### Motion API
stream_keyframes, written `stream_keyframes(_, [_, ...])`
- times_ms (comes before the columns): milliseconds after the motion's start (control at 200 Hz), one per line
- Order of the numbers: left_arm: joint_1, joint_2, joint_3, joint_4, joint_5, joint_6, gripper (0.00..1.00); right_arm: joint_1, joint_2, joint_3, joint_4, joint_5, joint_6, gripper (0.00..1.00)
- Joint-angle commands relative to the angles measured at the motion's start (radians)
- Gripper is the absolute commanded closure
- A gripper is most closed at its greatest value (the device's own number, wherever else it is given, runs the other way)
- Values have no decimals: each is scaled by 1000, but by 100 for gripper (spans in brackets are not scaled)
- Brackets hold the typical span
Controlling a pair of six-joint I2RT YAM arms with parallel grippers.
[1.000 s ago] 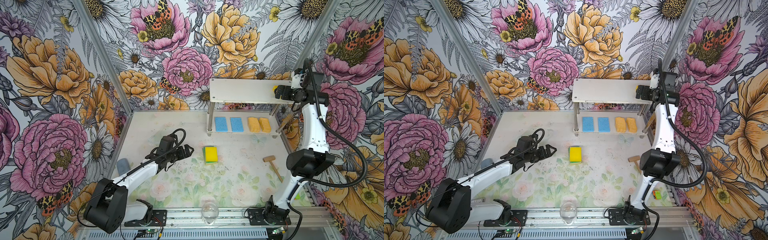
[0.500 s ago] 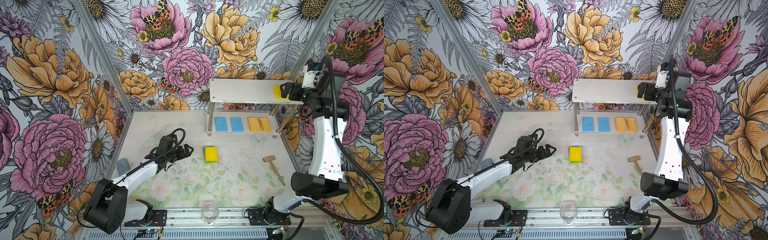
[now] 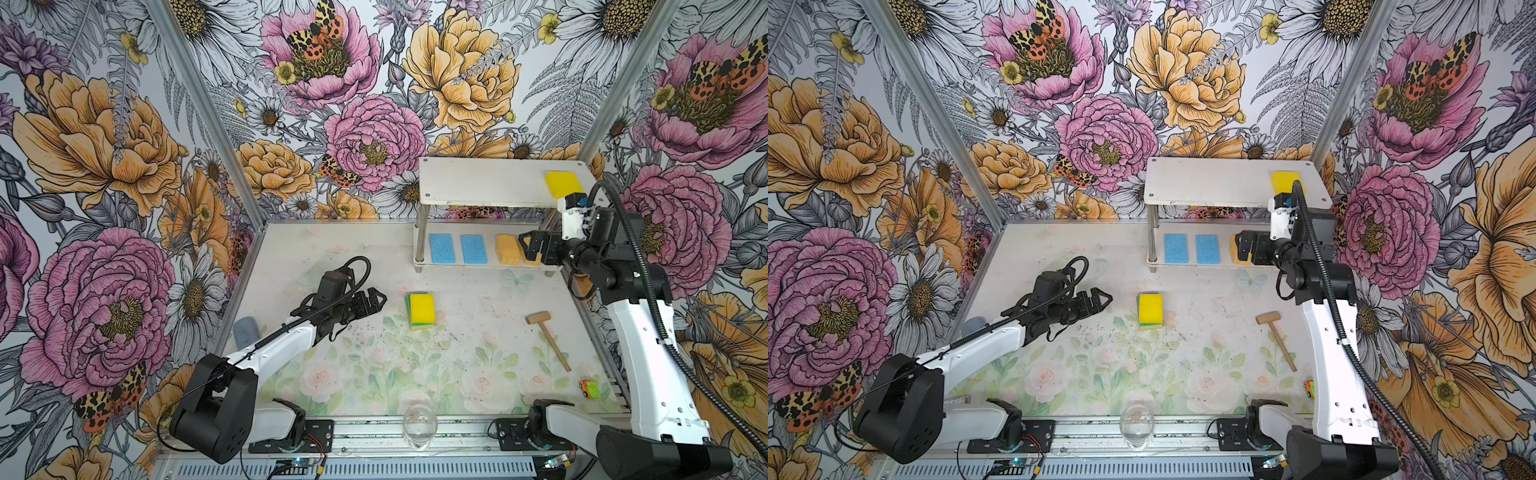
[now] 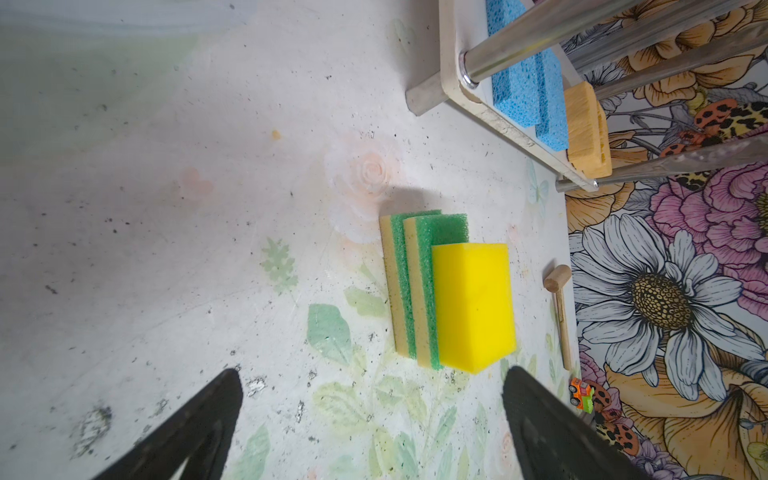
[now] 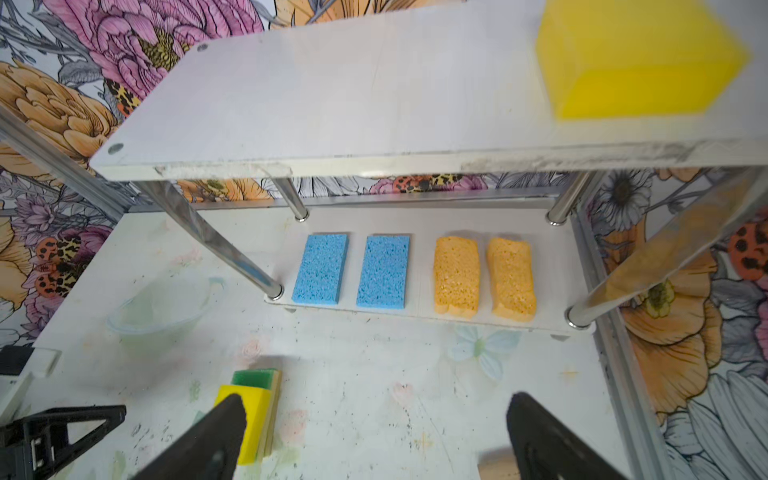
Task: Place and organize the cleaning sponges onto the shelf
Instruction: 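Move the right gripper back down toward the remaining sponge stack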
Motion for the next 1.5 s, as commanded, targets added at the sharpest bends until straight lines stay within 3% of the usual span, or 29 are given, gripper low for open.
stream_keyframes(0, [5,9,36,18,27,12,1,65,-52,-80,17,31,47,0])
stream_keyframes(155, [4,13,40,16,24,12,1,188,-78,-197,29,73,97,0])
stream_keyframes(330, [0,11,37,12,24,11,1,366,-45,-337,116,101,237,0])
stream_keyframes(440, [1,7,32,11,20,8,1,503,-5,-405,217,194,345,0])
stream_keyframes(641, [2,-9,16,10,23,6,1,647,109,-426,316,330,480,0])
stream_keyframes(886, [11,-45,-18,7,21,6,1,717,260,-364,327,376,513,0])
stream_keyframes(1496, [28,-70,-35,-5,24,6,1,797,424,-329,401,372,621,0])
